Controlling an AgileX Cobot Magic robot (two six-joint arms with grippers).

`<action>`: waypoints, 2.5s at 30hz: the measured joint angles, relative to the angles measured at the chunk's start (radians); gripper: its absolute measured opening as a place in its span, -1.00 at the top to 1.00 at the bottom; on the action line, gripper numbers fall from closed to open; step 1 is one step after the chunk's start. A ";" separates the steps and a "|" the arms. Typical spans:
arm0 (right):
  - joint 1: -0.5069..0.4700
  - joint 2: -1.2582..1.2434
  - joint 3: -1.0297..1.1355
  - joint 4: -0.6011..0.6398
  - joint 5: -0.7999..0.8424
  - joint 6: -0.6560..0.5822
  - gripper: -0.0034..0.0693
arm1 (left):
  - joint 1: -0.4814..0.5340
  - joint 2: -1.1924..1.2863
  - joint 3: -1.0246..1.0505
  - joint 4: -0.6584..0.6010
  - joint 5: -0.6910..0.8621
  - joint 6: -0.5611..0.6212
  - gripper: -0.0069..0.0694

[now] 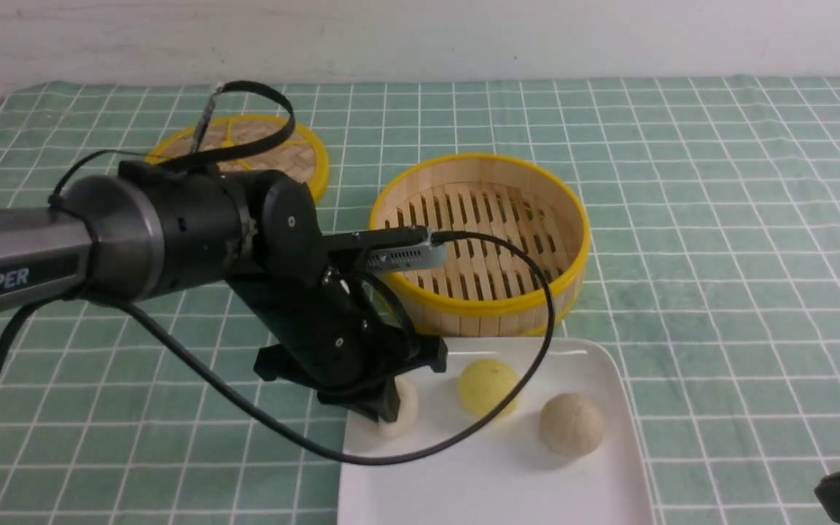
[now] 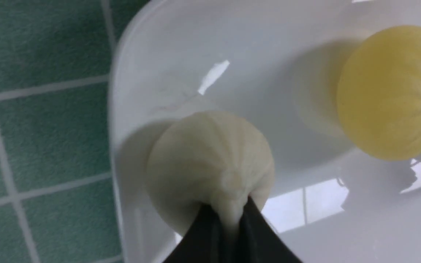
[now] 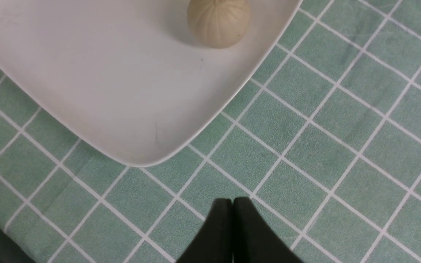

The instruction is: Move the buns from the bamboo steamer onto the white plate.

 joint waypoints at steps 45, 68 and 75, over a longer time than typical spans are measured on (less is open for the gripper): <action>0.000 -0.708 0.120 -0.534 -0.218 0.591 0.87 | 0.001 -0.291 0.003 -0.032 -0.111 0.117 0.12; 0.000 -0.623 0.194 -0.527 -0.376 0.591 0.93 | 0.001 -0.291 0.007 0.055 -0.004 0.126 0.81; 0.000 -0.623 0.194 -0.511 -0.377 0.591 0.92 | 0.001 -0.291 0.007 0.055 0.008 0.125 0.81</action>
